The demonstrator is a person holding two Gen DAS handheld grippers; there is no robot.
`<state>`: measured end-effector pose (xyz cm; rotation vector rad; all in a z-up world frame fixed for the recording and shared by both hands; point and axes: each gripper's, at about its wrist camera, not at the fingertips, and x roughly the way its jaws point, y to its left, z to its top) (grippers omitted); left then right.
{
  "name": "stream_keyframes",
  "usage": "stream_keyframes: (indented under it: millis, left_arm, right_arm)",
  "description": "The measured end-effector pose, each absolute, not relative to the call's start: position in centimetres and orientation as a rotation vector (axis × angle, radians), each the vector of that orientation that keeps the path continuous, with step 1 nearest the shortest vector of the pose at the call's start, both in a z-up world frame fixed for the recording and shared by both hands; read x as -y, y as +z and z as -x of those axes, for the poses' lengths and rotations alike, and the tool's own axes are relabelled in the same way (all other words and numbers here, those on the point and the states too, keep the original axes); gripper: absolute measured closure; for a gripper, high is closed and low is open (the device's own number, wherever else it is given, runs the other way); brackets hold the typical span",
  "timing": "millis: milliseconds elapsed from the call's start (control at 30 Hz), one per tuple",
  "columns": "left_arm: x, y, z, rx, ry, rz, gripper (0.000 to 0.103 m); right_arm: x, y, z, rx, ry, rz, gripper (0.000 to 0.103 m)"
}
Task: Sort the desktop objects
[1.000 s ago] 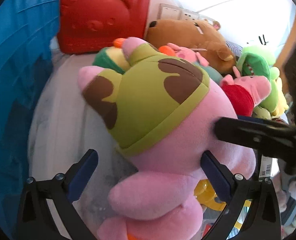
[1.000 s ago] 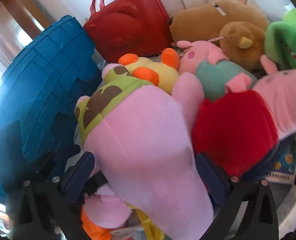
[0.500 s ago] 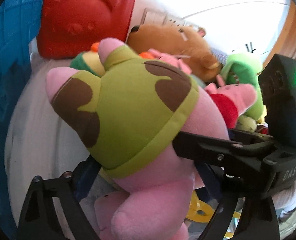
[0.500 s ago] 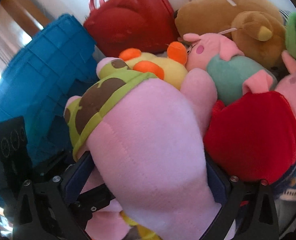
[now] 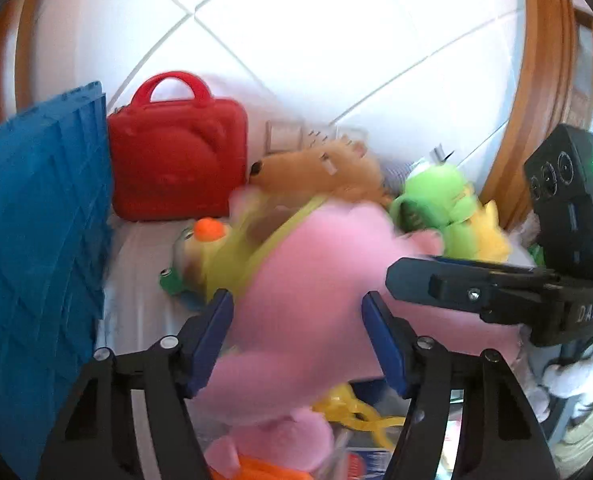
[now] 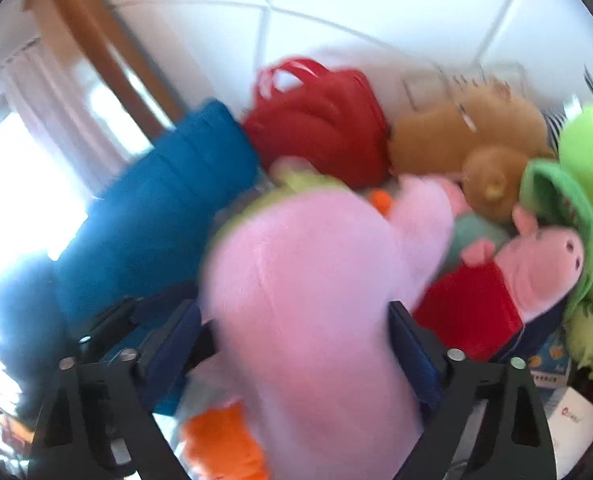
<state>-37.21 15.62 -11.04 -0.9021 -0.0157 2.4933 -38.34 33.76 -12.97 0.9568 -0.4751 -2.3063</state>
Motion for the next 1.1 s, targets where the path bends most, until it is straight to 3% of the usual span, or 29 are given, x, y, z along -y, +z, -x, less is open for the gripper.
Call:
stream_keyframes:
  millis: [33,133,233,300,367,433,533,567,900,1100]
  left_arm:
    - [-16.3,-10.8,36.7,-0.042,2.519,0.918,0.037]
    - [-15.8,-11.4,35.6,-0.071,2.58,1.005,0.033]
    - [-14.1,-13.2,35.0,-0.019,2.641,1.1,0.01]
    - [-13.1,-14.4,35.2,0.025,2.664,1.17,0.01]
    - [-12.3,-15.8,35.0,0.04,2.679,1.229,0.01]
    - [-12.0,-16.7,34.8,0.06,2.684,1.265,0.01]
    - [-11.8,-17.9,34.6,0.081,2.687,1.306,0.01]
    - [-12.0,-18.1,34.7,0.077,2.683,1.311,0.008]
    - [-13.4,-20.0,39.2,0.001,2.568,1.311,0.003]
    - [-14.3,-22.8,41.9,0.05,2.432,1.303,0.0]
  right_arm:
    - [-33.2,-12.3,37.9,0.46,-2.302,-0.951,0.058]
    - [-33.1,-11.3,37.0,0.433,-2.416,-0.978,0.06]
    - [-35.1,-12.5,36.1,0.472,-2.473,-1.049,0.057]
    - [-35.8,-13.8,35.6,0.501,-2.464,-1.099,0.052]
    - [-36.0,-14.7,35.3,0.503,-2.458,-1.128,0.034]
    - [-36.2,-15.7,35.2,0.517,-2.447,-1.165,0.027]
    - [-36.3,-16.8,35.6,0.556,-2.432,-1.193,0.005]
    - [-36.5,-17.1,35.8,0.575,-2.414,-1.199,0.002]
    - [-35.8,-20.7,40.2,0.718,-2.27,-1.288,0.0]
    - [-33.2,-24.0,43.4,0.668,-2.235,-1.373,0.0]
